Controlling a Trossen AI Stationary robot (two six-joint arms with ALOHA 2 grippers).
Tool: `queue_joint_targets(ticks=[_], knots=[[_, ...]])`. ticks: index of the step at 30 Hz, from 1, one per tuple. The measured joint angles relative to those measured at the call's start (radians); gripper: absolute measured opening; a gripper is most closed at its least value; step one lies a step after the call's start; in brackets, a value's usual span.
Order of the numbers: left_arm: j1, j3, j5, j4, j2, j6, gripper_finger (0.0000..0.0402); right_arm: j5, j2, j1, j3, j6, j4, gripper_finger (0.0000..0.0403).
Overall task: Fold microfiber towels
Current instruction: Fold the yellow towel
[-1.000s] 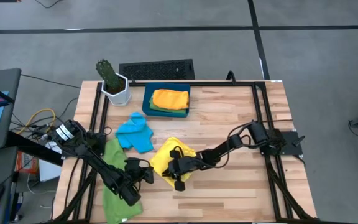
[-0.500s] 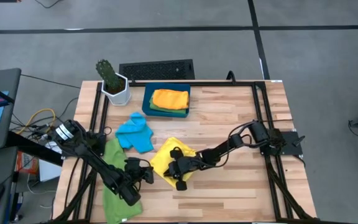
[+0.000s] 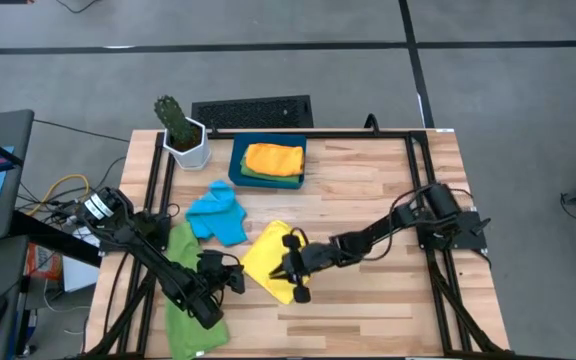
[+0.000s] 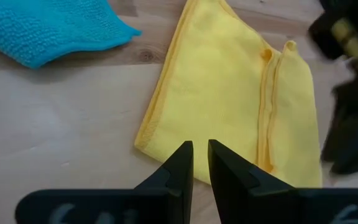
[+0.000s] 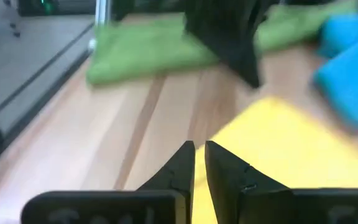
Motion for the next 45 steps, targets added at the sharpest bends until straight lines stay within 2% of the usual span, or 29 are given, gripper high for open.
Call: queue_joint_targets(ticks=[4, 11, 16, 22, 26, 30, 36, 40, 45], knots=[[0.003, 0.000, 0.003, -0.011, 0.000, 0.004, 0.0041, -0.001, 0.102, 0.026, 0.019, 0.008, 0.129, 0.0062], [0.007, 0.000, 0.028, -0.015, 0.000, 0.010, 0.0041, -0.004, 0.228, 0.012, 0.113, 0.095, 0.096, 0.0062], [0.008, 0.000, 0.066, -0.065, -0.004, -0.005, 0.0041, -0.049, 0.238, 0.001, 0.134, 0.112, 0.075, 0.0062], [-0.008, 0.000, 0.089, -0.169, 0.013, -0.189, 0.0041, -0.056, 0.235, 0.001, 0.134, 0.119, 0.067, 0.0062], [-0.003, 0.000, 0.022, -0.121, 0.047, -0.210, 0.0045, -0.059, 0.235, 0.002, 0.134, 0.127, 0.063, 0.0062], [0.013, 0.000, -0.027, -0.072, 0.076, -0.211, 0.0068, -0.060, 0.235, 0.003, 0.134, 0.127, 0.057, 0.0062], [0.040, 0.005, 0.027, -0.058, 0.109, -0.177, 0.0132, -0.066, 0.235, 0.003, 0.134, 0.127, 0.055, 0.0062], [0.051, 0.004, 0.028, -0.031, 0.123, -0.160, 0.0172, -0.071, 0.235, 0.003, 0.134, 0.128, 0.053, 0.0062], [0.069, 0.023, 0.094, 0.011, 0.124, -0.074, 0.0180, -0.077, 0.232, -0.001, 0.133, 0.134, 0.057, 0.0062]])
